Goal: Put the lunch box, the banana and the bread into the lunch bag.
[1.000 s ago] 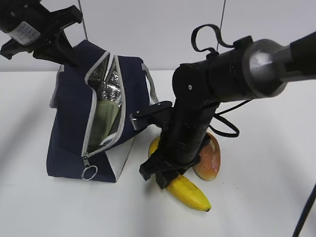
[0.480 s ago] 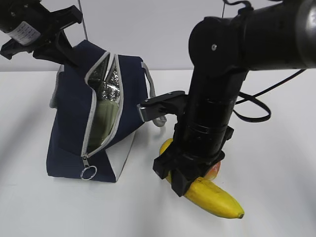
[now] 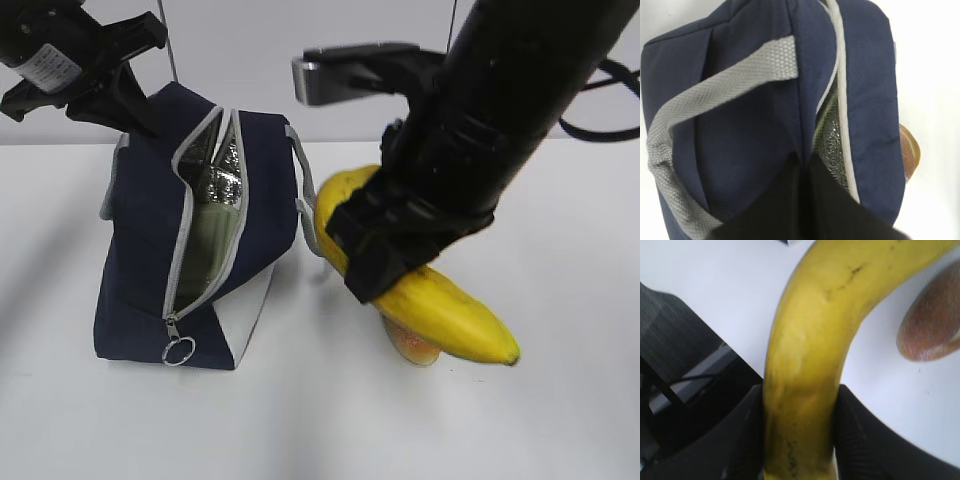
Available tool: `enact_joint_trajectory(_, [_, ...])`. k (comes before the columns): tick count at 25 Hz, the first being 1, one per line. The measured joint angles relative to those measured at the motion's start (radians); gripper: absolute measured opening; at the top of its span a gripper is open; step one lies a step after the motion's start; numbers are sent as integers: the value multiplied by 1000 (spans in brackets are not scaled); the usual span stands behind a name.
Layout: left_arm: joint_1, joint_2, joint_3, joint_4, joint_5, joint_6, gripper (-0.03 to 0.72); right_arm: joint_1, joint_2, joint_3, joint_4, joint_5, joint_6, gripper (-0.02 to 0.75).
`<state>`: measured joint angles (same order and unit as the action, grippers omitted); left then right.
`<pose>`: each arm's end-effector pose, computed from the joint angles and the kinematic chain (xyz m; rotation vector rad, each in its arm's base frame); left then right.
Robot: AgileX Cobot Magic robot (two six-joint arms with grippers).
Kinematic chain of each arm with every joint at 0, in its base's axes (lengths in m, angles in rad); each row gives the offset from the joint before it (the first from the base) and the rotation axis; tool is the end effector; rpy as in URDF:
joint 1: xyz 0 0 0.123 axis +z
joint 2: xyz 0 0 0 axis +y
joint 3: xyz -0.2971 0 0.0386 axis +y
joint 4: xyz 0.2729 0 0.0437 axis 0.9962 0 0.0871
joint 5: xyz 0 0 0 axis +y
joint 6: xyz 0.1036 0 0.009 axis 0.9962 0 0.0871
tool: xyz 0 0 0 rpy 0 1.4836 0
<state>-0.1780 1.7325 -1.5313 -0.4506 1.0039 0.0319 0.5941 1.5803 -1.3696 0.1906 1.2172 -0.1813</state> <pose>0.3953 -0.1099 0.3135 0.0707 2.6583 -0.6307 0.2725 0.2064 0.3059 -1.0480 2.7427 0.3381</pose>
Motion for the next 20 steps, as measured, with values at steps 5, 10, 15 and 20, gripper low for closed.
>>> enact_joint_trajectory(5, [0, 0, 0, -15, 1, 0, -3, 0, 13, -123, 74, -98, -1, 300])
enact_joint_trajectory(10, [0, 0, 0, -22, 4, 0, -3, 0, 109, -233, 164, -185, -1, 300])
enact_joint_trajectory(15, [0, 0, 0, -23, 13, 0, -3, 0, 254, -334, 180, -206, -1, 300])
enact_joint_trajectory(20, [0, 0, 0, -24, 16, 0, -3, 0, 397, -428, 180, -208, -2, 300])
